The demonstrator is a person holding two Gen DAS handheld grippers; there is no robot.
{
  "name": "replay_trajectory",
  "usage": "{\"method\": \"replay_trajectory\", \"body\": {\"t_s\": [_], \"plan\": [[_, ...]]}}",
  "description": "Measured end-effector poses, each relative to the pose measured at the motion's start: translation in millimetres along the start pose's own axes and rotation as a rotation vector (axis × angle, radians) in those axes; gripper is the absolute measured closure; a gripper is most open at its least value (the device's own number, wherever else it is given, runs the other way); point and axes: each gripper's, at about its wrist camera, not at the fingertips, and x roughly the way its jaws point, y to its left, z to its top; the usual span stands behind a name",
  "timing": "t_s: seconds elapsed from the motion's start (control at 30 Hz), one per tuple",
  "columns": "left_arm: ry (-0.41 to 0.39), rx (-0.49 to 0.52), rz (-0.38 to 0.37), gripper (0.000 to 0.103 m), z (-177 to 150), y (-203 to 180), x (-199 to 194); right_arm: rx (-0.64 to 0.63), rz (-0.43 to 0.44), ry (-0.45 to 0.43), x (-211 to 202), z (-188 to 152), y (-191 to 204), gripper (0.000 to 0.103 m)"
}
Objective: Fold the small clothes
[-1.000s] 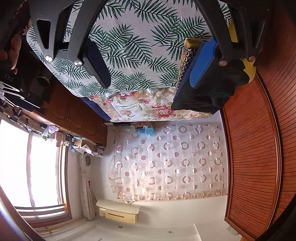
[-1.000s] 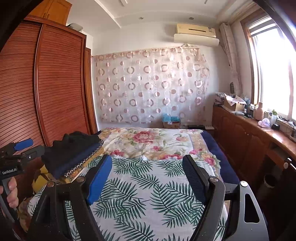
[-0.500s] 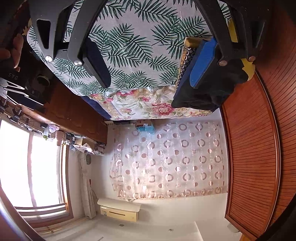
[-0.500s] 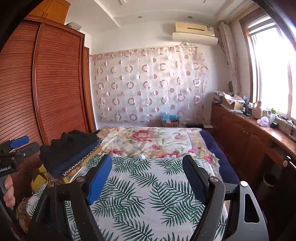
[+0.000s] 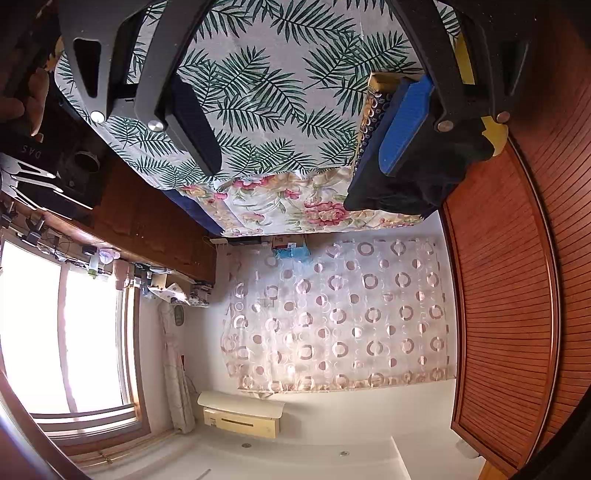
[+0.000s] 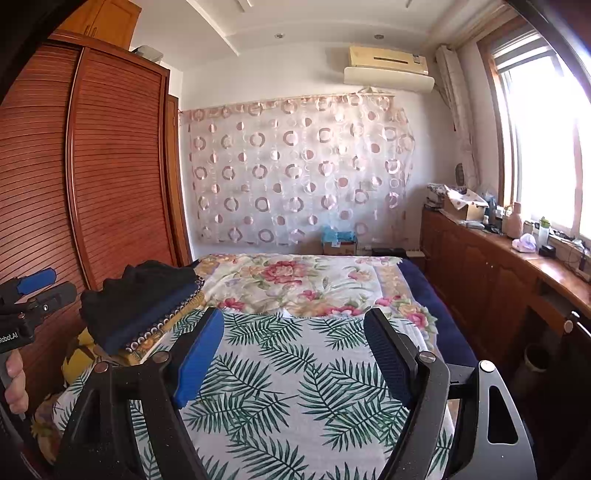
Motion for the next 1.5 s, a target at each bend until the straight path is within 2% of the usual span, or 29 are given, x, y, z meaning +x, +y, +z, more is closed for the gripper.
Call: {"method": "replay_trajectory", "body": {"t_s": [1.5], "plan": [[0.006, -0.002, -0.001, 0.015, -5.3, -1.7, 1.0, 0.001, 0.000, -0.001, 2.9, -2.0, -11.9, 0.023]]}}
